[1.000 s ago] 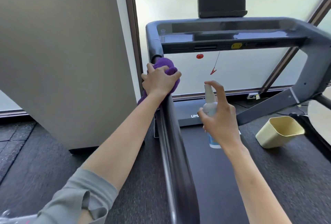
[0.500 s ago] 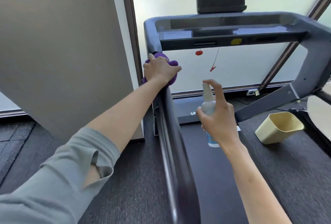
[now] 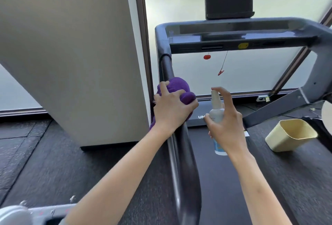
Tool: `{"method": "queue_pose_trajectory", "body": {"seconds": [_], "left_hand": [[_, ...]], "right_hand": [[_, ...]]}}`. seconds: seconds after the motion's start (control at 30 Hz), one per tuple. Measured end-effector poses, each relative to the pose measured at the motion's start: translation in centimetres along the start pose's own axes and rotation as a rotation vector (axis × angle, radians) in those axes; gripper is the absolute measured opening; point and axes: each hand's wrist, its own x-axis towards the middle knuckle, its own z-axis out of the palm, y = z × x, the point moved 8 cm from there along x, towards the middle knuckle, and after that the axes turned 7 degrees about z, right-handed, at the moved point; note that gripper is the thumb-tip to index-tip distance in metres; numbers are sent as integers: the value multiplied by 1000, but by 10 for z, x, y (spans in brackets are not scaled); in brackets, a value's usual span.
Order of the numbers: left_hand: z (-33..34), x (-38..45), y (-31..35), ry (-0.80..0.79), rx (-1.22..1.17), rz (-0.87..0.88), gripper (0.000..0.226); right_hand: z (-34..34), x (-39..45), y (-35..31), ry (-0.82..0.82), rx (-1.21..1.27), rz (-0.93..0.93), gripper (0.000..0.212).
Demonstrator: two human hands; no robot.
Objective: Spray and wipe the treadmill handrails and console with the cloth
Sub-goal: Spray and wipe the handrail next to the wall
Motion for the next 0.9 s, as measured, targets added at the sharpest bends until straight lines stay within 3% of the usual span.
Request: {"method": "queue_pose_trajectory", "body": {"seconds": [0.23, 0.4, 0.53, 0.67, 0.77, 0.9], "left_hand": [[-2, 49, -12, -54, -107, -143, 26], [-5, 14, -4, -36, -67, -125, 42], [-15, -56, 10, 20, -244, -77, 11], [-12, -101, 22, 52, -243, -55, 31], [-10, -73, 17, 25, -200, -131, 28], [-9, -33, 8, -2, -160, -180, 41]], "right_hand": [[-12, -13, 2, -9, 13, 24, 67], [-23, -32, -1, -7, 21, 2, 67], [-30, -41, -1, -3, 26, -23, 67], [-35, -44, 3, -9, 27, -34, 67], [-34, -47, 7, -22, 21, -19, 66], [-33, -54, 5, -41, 21, -4, 65]]}}
